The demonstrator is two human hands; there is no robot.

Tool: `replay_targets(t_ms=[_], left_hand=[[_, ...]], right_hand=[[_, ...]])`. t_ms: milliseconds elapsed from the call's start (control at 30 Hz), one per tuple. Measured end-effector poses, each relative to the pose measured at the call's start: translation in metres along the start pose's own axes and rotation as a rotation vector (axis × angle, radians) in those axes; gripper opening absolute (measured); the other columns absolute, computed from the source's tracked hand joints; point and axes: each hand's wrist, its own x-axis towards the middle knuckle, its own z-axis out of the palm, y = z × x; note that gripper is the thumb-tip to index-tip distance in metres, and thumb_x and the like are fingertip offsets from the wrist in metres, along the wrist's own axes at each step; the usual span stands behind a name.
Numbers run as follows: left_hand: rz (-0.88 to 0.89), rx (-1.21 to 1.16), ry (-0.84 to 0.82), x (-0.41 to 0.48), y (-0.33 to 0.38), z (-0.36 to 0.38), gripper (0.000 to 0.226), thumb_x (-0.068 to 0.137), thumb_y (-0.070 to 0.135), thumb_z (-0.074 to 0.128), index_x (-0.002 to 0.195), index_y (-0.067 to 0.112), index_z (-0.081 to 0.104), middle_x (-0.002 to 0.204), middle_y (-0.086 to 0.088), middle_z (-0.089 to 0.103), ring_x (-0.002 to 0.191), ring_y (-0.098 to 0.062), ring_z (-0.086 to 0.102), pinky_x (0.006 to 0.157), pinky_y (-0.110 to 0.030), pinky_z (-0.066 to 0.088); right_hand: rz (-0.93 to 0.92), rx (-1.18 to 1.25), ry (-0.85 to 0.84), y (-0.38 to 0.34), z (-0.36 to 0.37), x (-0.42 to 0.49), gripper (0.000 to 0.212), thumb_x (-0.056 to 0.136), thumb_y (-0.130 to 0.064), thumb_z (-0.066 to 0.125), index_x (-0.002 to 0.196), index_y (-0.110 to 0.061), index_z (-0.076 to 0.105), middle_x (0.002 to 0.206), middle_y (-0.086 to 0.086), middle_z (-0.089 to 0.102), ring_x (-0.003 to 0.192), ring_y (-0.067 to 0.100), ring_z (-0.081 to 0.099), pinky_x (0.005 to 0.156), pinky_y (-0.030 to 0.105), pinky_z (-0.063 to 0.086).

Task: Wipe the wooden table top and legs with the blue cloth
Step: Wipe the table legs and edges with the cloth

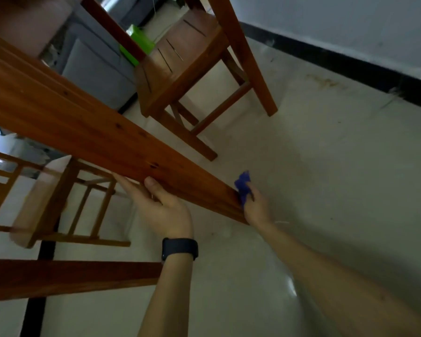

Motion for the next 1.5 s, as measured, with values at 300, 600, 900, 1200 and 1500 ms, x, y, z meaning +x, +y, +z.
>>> replay_targets(t_ms=[300,600,900,1200,1500], left_hand=[[-0.009,0.049,0.02,-0.001,-0.005,-0.001,0.06,0.106,0.035,0.037,0.157,0.023,0.009,0.152,0.003,0.041,0.124,0.007,0.049,0.099,-0.033,0.052],[0.001,0.07,0.001,-0.001,0.001,-0.002,0.057,0.106,0.031,0.036,0.157,0.024,0.012,0.129,0.035,0.044,0.103,0.027,0.048,0.082,0.0,0.042],[-0.115,0.015,-0.046,0.004,0.004,-0.014,0.054,0.104,0.043,0.04,0.153,0.043,0.016,0.122,0.044,0.04,0.102,0.032,0.043,0.092,-0.002,0.038],[-0.411,0.097,-0.716,-0.019,-0.045,-0.067,0.039,0.102,0.03,0.049,0.134,0.052,0.042,0.132,0.008,0.059,0.111,-0.012,0.063,0.088,-0.024,0.053],[-1.202,-0.122,-0.795,-0.064,-0.12,-0.197,0.053,0.089,0.053,0.062,0.137,0.045,0.041,0.133,0.0,0.058,0.105,-0.026,0.066,0.078,-0.038,0.057]], right_hand=[[0.329,-0.444,-0.169,0.048,-0.052,0.028,0.017,0.096,-0.024,0.043,0.092,-0.019,0.059,0.11,0.013,0.067,0.098,0.03,0.064,0.081,0.032,0.047],[0.11,-0.097,-0.144,0.036,-0.002,-0.025,0.043,0.091,-0.033,0.049,0.134,-0.029,0.049,0.126,0.01,0.056,0.107,0.024,0.056,0.093,0.043,0.046],[-0.413,-0.068,0.232,-0.067,-0.001,-0.074,0.037,0.099,-0.034,0.049,0.131,-0.017,0.047,0.122,-0.002,0.05,0.102,0.011,0.051,0.082,0.024,0.04],[-0.142,-0.738,-0.38,0.015,0.012,-0.102,0.02,0.094,-0.014,0.05,0.112,-0.02,0.058,0.118,0.003,0.054,0.098,0.021,0.059,0.087,0.031,0.049],[0.219,0.103,-0.75,-0.03,0.079,-0.171,0.009,0.097,-0.005,0.055,0.105,-0.005,0.059,0.081,0.008,0.072,0.069,0.018,0.068,0.061,0.029,0.053]])
